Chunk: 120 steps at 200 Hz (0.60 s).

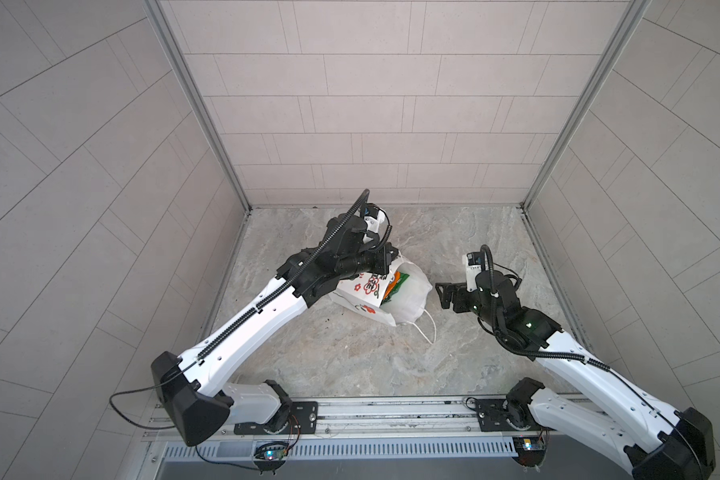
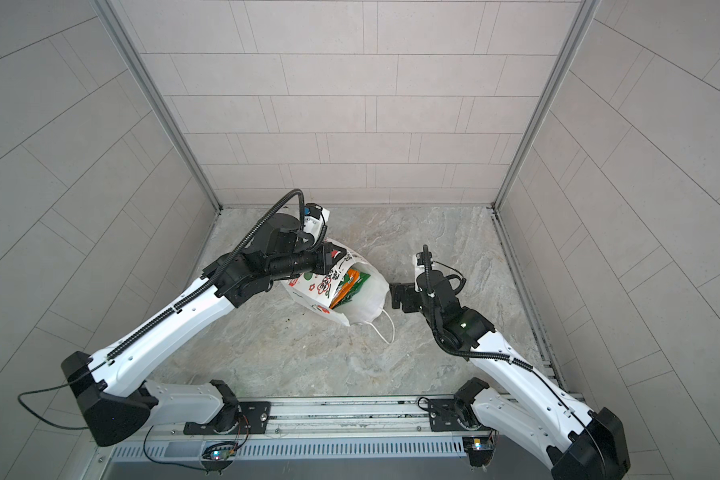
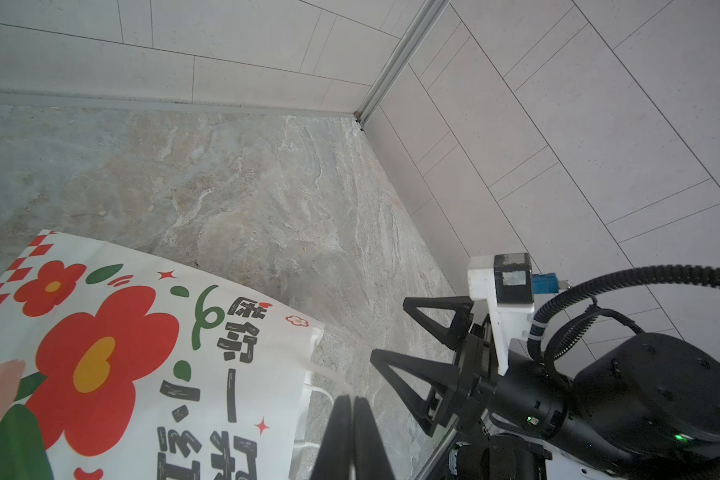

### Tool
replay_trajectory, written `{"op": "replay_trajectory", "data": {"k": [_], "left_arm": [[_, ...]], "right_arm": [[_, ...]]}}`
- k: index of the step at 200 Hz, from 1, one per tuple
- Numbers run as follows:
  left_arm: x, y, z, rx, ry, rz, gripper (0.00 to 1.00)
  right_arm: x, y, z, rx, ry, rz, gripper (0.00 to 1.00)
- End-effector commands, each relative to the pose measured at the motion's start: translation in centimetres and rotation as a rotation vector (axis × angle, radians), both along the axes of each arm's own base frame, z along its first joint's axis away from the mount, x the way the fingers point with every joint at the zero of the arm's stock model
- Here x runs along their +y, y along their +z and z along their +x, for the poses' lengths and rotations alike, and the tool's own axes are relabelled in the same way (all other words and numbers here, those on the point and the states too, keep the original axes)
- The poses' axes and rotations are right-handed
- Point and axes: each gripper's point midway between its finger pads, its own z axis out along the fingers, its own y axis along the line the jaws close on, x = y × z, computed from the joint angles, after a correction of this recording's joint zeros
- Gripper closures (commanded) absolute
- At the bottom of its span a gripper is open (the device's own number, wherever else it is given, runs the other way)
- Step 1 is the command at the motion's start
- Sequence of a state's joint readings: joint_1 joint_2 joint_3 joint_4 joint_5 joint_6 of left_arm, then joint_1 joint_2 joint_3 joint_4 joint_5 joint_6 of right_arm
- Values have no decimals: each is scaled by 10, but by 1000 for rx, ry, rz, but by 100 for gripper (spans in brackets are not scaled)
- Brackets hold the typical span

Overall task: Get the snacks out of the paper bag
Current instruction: 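Hold the bag with the left gripper while the right gripper reaches into its opening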

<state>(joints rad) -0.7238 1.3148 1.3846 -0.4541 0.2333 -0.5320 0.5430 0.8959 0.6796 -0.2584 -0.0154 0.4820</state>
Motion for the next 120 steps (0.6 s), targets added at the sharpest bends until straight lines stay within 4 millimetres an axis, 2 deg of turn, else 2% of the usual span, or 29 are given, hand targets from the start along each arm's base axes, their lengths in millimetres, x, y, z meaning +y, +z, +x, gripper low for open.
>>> {"op": "replay_trajectory", "data": {"k": [1, 13, 18, 33, 75, 91, 120], "left_arm": [[-2, 8, 7, -38, 33, -25, 100], [-4, 7, 8, -39, 39, -28, 100], [-5, 8, 8, -39, 39, -32, 100], [-7, 8, 8, -37, 40, -41, 100], [-12, 8, 8, -36, 32, -44, 100], [-11, 7, 8, -37, 34, -41, 100], [-9, 7, 7, -39, 36, -39, 100]], "right_arm": [[39, 5, -16, 49, 173, 188, 6], [53, 12, -20, 47, 228, 275, 8], [57, 2, -24, 70, 244, 295, 9], [67, 0, -29, 82, 285, 344, 12], [87, -18, -28, 139, 331, 362, 26], [99, -22, -27, 147, 359, 378, 36], [117, -30, -26, 159, 392, 368, 41]]}}
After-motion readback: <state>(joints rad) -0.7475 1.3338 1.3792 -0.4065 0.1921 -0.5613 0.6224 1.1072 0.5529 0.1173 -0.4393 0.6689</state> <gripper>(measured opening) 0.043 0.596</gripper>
